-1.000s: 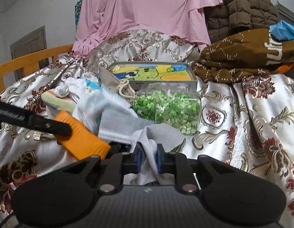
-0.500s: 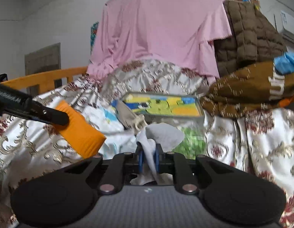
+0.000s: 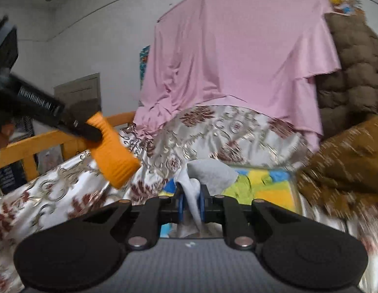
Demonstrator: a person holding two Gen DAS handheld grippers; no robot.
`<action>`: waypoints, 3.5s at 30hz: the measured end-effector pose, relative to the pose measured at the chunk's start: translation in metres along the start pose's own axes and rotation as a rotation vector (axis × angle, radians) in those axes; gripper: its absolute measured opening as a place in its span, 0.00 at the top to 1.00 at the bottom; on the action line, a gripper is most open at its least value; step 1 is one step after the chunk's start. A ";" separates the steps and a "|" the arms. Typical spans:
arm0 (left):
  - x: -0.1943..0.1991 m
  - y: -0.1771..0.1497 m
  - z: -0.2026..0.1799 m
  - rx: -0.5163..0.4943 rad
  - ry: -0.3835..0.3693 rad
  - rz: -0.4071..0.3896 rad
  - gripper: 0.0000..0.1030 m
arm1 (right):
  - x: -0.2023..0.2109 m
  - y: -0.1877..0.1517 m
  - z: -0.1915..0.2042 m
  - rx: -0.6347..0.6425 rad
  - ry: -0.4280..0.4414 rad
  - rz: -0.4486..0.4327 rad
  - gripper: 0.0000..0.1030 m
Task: Organize soft objects
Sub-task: 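Carry both items into the frog-painting tray while both tools open to release them, then move both open tools back over the pile of items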
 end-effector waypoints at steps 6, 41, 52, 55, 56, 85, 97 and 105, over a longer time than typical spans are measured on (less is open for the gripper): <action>-0.093 0.032 0.012 0.085 0.045 -0.043 0.68 | -0.109 0.014 -0.038 0.048 0.002 0.025 0.86; -0.239 -0.028 0.049 0.218 0.090 0.110 0.14 | -0.205 -0.044 -0.113 -0.163 -0.105 0.415 0.26; -0.140 -0.012 0.030 0.211 0.052 0.002 0.01 | -0.125 0.004 -0.122 -0.344 -0.061 0.279 0.00; -0.112 -0.015 0.027 0.221 0.053 -0.013 0.01 | -0.104 0.017 -0.112 -0.297 -0.148 0.302 0.00; -0.103 -0.017 0.026 0.224 0.055 -0.018 0.01 | -0.098 0.020 -0.108 -0.286 -0.175 0.315 0.00; 0.041 -0.191 -0.031 0.092 0.028 0.019 0.01 | 0.110 -0.050 -0.009 -0.338 -0.151 0.336 0.00; 0.020 -0.229 -0.025 -0.017 0.070 0.116 0.01 | 0.118 -0.117 0.023 -0.253 -0.268 0.352 0.00; 0.007 -0.245 -0.032 -0.132 0.072 0.153 0.01 | 0.104 -0.147 0.027 -0.230 -0.212 0.413 0.00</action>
Point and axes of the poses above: each gripper's, at about its wrist camera, not at the fingertips, and x roughly against the way its jaws point, z to its left, y to its top, the point moved 4 cm from there along -x, roughly the way its jaws point, and after that the axes turned 14 degrees about x, right-handed, at the moved point
